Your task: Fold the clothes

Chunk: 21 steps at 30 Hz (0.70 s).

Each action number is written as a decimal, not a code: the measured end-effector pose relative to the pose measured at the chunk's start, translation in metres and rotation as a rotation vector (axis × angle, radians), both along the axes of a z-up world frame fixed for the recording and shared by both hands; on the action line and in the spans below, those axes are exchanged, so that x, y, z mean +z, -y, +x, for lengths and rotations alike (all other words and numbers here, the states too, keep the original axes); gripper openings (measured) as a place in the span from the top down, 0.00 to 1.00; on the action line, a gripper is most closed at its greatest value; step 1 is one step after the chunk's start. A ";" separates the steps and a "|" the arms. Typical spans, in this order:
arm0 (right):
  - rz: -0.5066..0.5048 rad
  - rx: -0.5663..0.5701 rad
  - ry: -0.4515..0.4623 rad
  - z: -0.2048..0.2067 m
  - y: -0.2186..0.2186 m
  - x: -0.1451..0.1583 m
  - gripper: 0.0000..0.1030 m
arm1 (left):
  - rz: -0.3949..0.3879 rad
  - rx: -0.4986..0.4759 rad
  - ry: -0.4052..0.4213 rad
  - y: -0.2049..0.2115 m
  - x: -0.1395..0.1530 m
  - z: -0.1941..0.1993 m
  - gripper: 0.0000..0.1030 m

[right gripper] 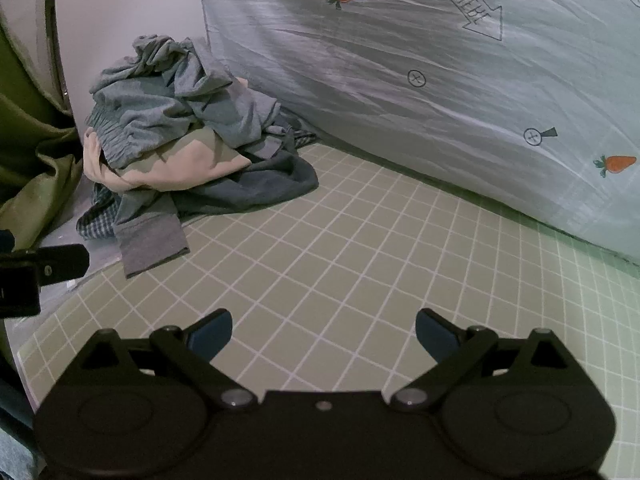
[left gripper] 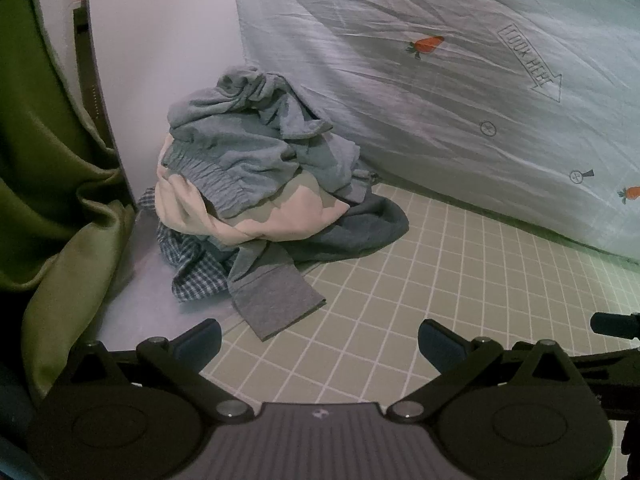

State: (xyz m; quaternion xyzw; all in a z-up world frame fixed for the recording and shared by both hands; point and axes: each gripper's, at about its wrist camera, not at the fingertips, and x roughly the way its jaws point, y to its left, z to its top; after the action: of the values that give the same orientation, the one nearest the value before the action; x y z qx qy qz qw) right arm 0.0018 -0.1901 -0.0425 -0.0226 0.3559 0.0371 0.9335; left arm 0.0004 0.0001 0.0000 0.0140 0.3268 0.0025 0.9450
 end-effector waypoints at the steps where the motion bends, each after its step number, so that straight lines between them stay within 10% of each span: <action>1: 0.000 -0.001 0.000 0.000 0.000 0.000 0.04 | 0.000 0.000 0.000 0.000 0.000 0.000 0.00; 21: 0.003 -0.016 -0.004 0.003 0.002 -0.002 0.04 | 0.001 -0.010 -0.003 0.000 -0.001 0.001 0.00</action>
State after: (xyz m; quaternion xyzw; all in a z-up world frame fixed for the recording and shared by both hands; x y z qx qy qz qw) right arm 0.0046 -0.1918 -0.0446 -0.0182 0.3579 0.0302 0.9331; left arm 0.0012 0.0004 -0.0013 0.0159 0.3281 -0.0022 0.9445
